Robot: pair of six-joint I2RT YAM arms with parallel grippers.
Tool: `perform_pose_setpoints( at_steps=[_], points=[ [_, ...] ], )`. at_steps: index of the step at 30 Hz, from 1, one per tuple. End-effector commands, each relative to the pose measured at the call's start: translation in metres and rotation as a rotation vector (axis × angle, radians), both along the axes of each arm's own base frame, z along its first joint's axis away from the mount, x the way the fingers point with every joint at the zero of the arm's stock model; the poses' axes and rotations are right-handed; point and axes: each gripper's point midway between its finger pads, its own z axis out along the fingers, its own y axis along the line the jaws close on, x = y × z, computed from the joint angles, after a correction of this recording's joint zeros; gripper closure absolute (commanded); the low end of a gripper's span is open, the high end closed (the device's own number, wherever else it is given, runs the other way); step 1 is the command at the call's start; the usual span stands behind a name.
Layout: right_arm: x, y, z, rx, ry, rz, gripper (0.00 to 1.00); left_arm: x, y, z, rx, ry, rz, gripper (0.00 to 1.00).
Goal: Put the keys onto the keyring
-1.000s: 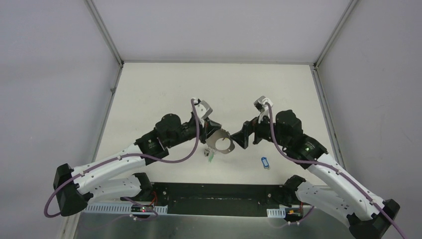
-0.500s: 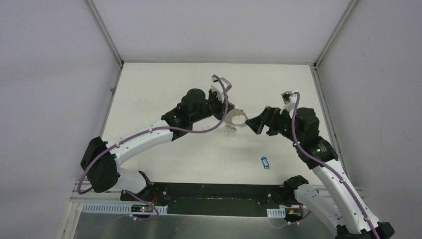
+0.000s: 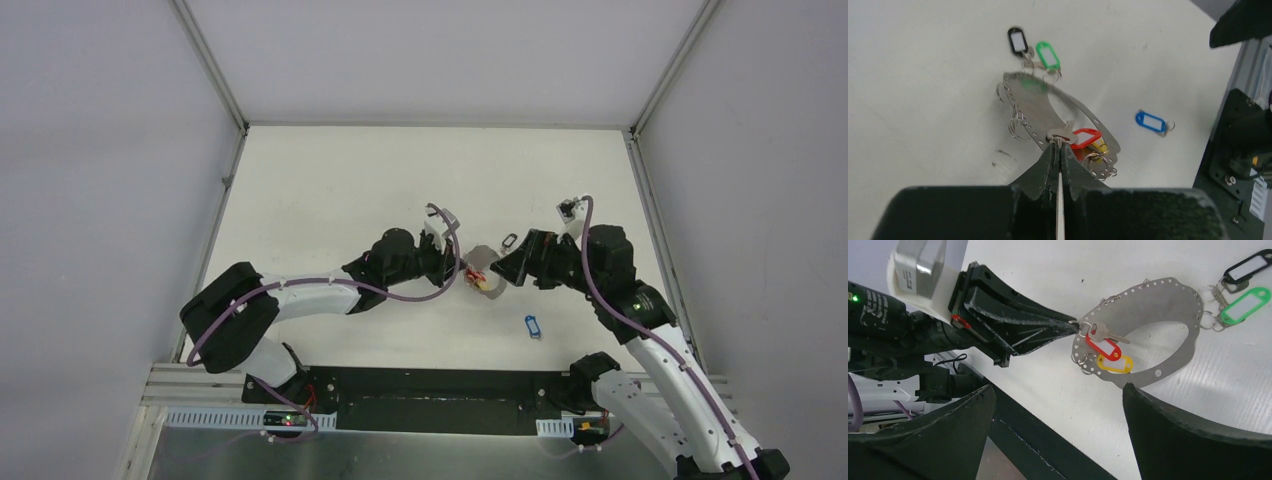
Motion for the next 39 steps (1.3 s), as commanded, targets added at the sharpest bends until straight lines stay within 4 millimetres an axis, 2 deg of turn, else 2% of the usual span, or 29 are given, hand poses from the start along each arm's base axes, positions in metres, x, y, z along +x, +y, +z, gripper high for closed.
perform_pose_setpoints(
  at_steps=[1,5,7,8,12,13,14,15,20,22,28,34,39],
  points=[
    [-0.006,-0.004,-0.01,0.002,0.073,-0.029,0.0,-0.025,-0.005,0.009,-0.044,0.02,-0.041,1.0],
    [-0.009,-0.005,-0.028,-0.01,0.16,-0.052,0.0,-0.034,0.011,-0.006,-0.017,0.086,0.035,1.0],
    [-0.011,-0.004,-0.037,-0.014,0.195,-0.051,0.0,-0.038,0.019,-0.009,-0.013,0.106,0.064,0.92],
    [-0.012,-0.004,-0.041,-0.016,0.211,-0.055,0.0,-0.038,0.024,-0.011,-0.01,0.121,0.084,0.84],
    [-0.012,-0.005,-0.056,-0.031,0.266,-0.071,0.0,-0.038,0.043,-0.005,-0.032,0.173,0.185,0.38],
    [-0.012,-0.005,-0.059,-0.034,0.278,-0.073,0.0,-0.039,0.046,-0.002,-0.037,0.173,0.194,0.25],
    [-0.012,-0.005,-0.062,-0.037,0.292,-0.073,0.0,-0.039,0.049,0.0,-0.036,0.173,0.2,0.05],
    [-0.012,-0.004,-0.065,-0.04,0.305,-0.07,0.01,-0.039,0.053,0.003,-0.036,0.176,0.215,0.01],
    [-0.006,-0.002,-0.083,-0.092,0.362,-0.047,0.01,-0.032,0.076,0.007,-0.035,0.27,0.369,0.01],
    [-0.001,-0.003,-0.09,-0.124,0.382,-0.039,0.01,-0.033,0.085,0.001,-0.023,0.35,0.42,0.01],
    [0.019,-0.011,-0.118,-0.191,0.481,-0.055,0.03,-0.037,0.094,-0.015,-0.04,0.555,0.472,0.01],
    [0.042,-0.007,-0.139,-0.227,0.536,-0.019,0.07,-0.042,0.088,-0.036,0.067,0.693,0.409,0.01],
    [0.05,0.004,-0.159,-0.215,0.571,0.046,0.11,-0.047,0.075,-0.047,0.166,0.789,0.336,0.04]
  ],
)
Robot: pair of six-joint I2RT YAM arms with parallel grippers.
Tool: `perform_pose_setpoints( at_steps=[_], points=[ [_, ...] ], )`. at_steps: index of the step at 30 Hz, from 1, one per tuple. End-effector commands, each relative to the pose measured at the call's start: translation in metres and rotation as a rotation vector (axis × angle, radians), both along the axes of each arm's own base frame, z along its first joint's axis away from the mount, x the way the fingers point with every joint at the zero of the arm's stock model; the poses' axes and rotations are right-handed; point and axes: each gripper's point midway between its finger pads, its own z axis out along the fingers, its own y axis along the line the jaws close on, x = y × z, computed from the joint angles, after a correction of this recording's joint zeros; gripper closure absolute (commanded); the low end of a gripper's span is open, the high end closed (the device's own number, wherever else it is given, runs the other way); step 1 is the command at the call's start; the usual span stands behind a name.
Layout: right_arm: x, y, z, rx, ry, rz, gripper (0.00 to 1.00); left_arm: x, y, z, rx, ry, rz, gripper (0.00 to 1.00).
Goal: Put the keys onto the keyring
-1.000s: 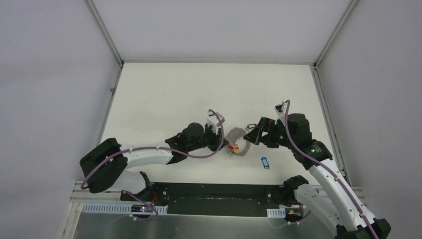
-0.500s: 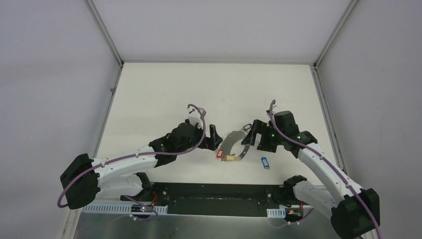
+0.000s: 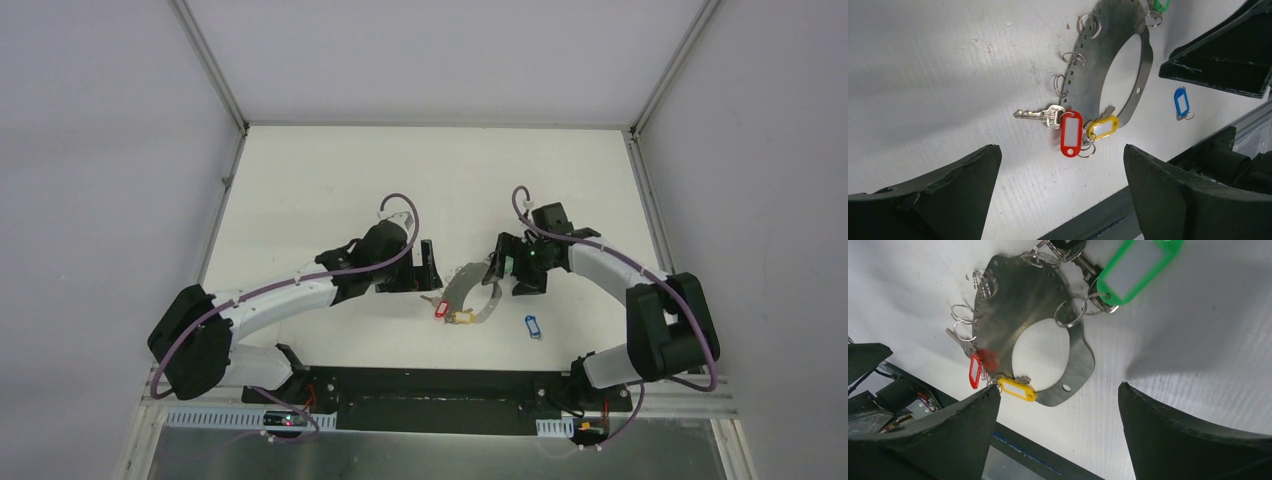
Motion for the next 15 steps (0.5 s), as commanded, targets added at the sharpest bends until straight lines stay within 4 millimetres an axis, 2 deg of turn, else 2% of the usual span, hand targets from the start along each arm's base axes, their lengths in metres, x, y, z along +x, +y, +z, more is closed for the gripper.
perform_pose_setpoints(
  at_steps=[1,7,15],
  points=[
    [0.02,0.018,0.004,0.087,-0.061,0.076,0.11,-0.011,-0.016,0.005,-0.017,0.107,-0.096,0.04],
    [0.02,0.03,-0.009,0.121,-0.038,0.109,0.14,-0.007,-0.014,0.007,-0.017,0.085,-0.074,0.04],
    [-0.005,0.071,-0.011,0.226,0.056,0.191,0.15,-0.007,0.003,0.016,-0.026,0.027,-0.014,0.04]
  ],
)
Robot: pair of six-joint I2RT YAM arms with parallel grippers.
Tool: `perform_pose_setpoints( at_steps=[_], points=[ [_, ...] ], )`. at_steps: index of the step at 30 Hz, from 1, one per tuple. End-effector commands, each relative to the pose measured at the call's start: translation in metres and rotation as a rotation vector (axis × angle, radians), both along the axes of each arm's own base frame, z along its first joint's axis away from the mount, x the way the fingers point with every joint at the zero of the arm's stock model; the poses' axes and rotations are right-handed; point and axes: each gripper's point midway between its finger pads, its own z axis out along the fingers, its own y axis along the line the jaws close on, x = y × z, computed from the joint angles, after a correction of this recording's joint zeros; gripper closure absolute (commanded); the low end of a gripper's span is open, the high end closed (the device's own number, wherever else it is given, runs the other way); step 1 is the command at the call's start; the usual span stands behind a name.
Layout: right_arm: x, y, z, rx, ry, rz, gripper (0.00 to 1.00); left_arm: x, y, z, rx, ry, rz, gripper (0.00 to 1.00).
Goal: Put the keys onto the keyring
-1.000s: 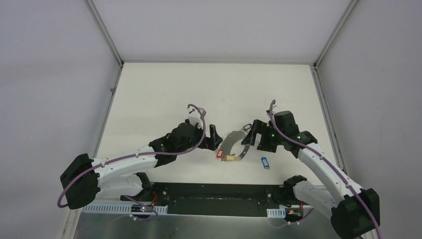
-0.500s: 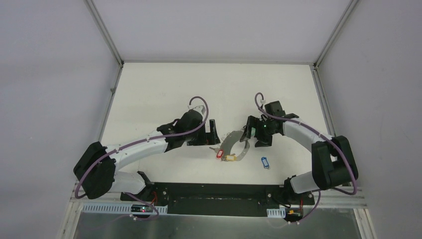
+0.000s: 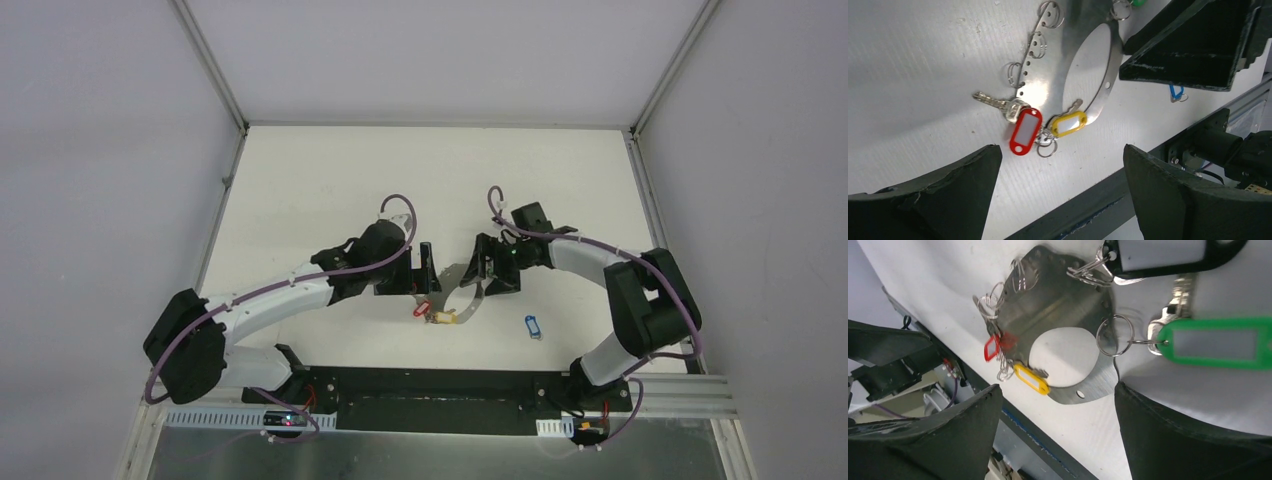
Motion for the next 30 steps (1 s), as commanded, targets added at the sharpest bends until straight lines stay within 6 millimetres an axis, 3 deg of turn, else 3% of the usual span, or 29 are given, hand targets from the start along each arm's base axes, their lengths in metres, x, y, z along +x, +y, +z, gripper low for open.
perform_pose_setpoints(
  at_steps=[1,5,11,19,26,30],
  points=[
    [-0.008,0.026,-0.002,0.058,0.009,0.06,0.15,0.006,0.012,0.018,-0.035,-0.069,0.065,0.04],
    [-0.012,0.038,0.011,0.085,-0.048,0.103,0.15,0.003,0.019,0.02,-0.053,-0.06,0.098,0.04],
    [-0.009,0.031,0.038,0.049,-0.076,0.047,0.16,0.002,0.022,0.009,-0.049,0.017,0.115,0.07],
    [0.005,0.034,0.048,0.025,-0.097,0.034,0.2,0.01,0.015,-0.004,-0.056,0.124,0.063,0.08],
    [0.005,0.031,0.045,0.007,-0.082,0.007,0.22,0.027,0.012,-0.012,0.047,0.134,0.007,0.3],
    [0.005,0.028,0.046,-0.003,-0.095,-0.007,0.23,0.04,0.014,-0.013,0.145,0.115,-0.018,0.36]
  ],
)
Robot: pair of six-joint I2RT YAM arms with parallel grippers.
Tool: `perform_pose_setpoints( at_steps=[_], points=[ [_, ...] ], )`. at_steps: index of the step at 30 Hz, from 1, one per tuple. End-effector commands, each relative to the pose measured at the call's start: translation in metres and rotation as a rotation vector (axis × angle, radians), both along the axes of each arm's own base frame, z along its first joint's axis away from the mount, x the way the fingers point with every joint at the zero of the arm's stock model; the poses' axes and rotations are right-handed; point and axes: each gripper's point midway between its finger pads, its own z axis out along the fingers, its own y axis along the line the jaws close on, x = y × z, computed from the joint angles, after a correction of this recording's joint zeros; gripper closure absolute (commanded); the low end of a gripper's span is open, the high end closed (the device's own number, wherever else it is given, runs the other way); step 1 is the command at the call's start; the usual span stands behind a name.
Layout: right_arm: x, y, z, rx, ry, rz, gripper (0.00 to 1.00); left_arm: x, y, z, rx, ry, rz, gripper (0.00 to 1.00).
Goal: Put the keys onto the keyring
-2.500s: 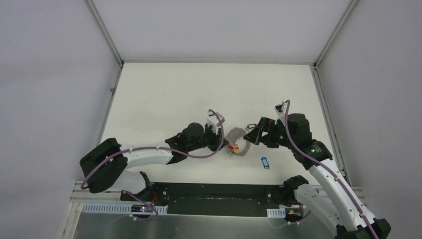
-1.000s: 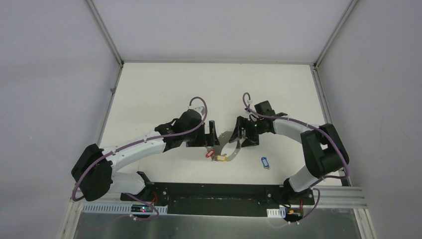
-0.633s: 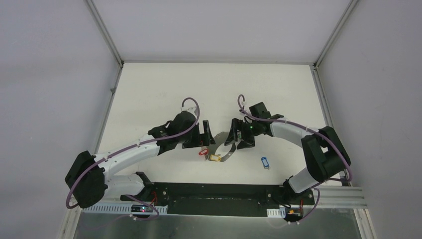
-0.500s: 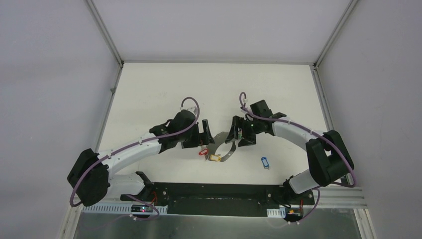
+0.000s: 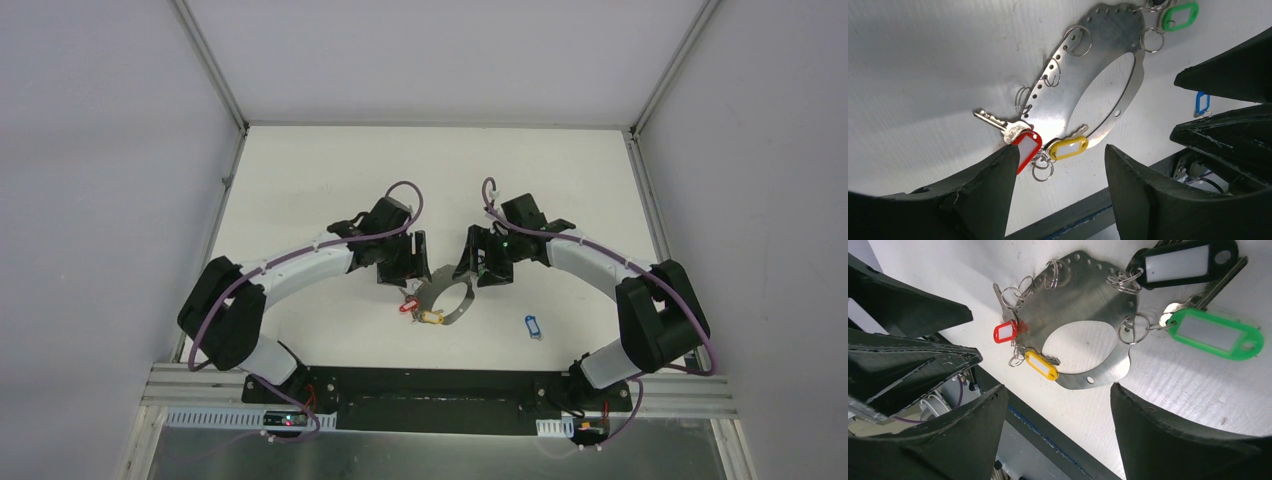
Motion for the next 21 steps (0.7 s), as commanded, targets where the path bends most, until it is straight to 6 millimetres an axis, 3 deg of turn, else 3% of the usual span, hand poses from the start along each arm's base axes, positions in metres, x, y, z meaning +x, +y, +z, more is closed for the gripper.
perform_pose_setpoints(
  at_steps=[1,6,10,21],
  points=[
    [0.006,-0.002,0.01,-0.009,-0.037,-0.033,0.23,0.017,0.001,0.011,0.087,-0.054,-0.064,0.36],
    [0.008,0.0,0.013,-0.004,-0.042,-0.031,0.24,0.038,-0.003,0.019,0.137,-0.106,-0.075,0.46],
    [0.007,0.0,0.014,-0.001,-0.041,-0.026,0.25,0.047,-0.006,0.013,0.191,-0.092,-0.107,0.58],
    [-0.004,-0.004,0.017,0.013,-0.04,-0.024,0.25,0.054,-0.022,-0.011,0.282,-0.082,-0.179,0.59]
  ],
)
